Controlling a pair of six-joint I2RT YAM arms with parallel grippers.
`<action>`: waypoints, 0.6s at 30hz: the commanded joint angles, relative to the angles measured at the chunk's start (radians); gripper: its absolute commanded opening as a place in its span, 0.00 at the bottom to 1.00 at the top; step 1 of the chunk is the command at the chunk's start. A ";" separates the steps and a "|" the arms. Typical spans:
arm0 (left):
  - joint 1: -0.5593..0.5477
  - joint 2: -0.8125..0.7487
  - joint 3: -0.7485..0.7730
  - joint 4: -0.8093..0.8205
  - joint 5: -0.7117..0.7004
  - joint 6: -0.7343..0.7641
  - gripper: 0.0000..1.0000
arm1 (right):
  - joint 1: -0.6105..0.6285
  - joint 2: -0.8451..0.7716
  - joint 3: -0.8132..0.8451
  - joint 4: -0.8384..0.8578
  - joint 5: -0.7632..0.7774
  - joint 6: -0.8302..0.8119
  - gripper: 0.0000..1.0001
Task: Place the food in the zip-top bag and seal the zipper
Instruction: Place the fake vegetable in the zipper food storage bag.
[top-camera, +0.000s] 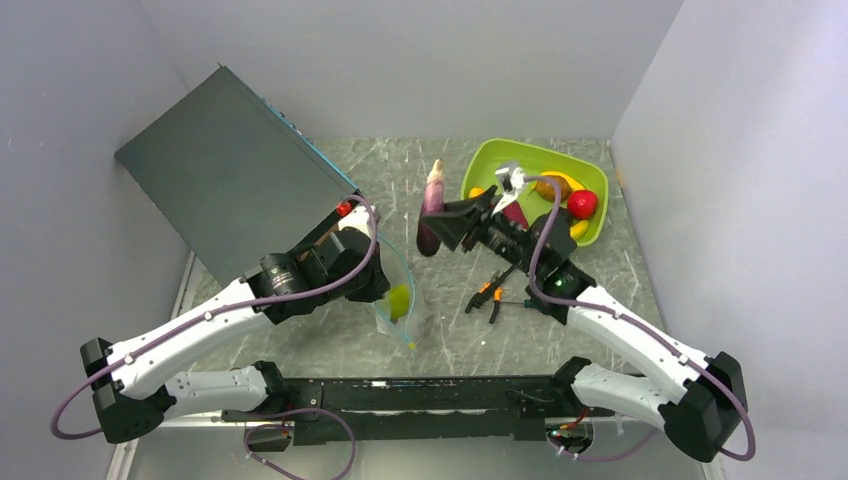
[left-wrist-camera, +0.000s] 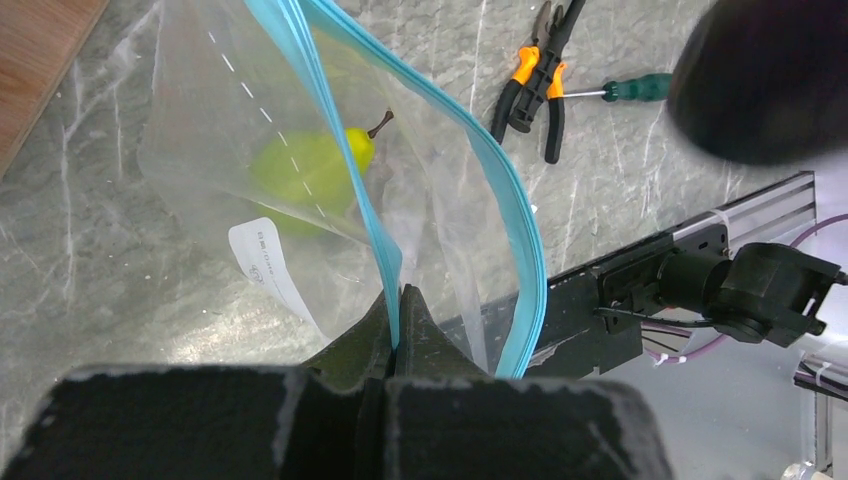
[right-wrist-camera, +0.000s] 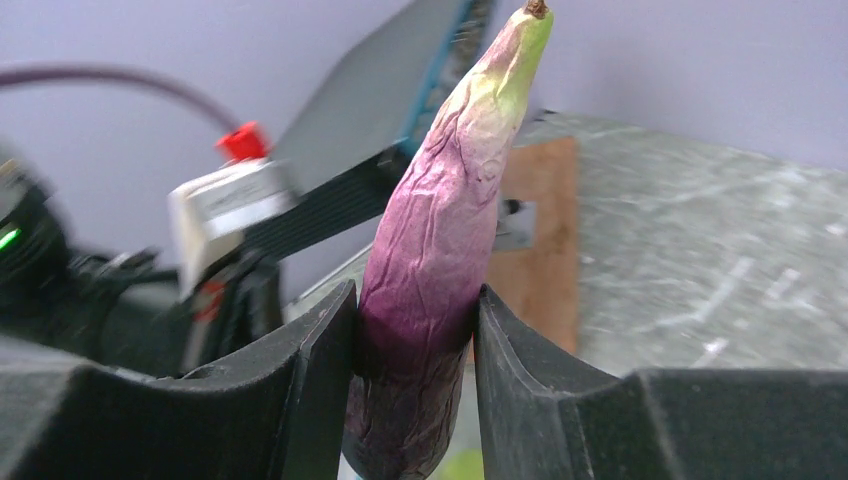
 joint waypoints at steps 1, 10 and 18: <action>-0.005 -0.042 -0.002 0.054 -0.008 -0.026 0.00 | 0.120 -0.055 -0.082 0.246 -0.107 -0.077 0.00; -0.006 -0.091 -0.051 0.118 0.030 -0.051 0.00 | 0.393 -0.020 -0.196 0.441 -0.003 -0.341 0.00; -0.006 -0.119 -0.066 0.157 0.045 -0.068 0.00 | 0.492 0.048 -0.262 0.536 0.116 -0.515 0.00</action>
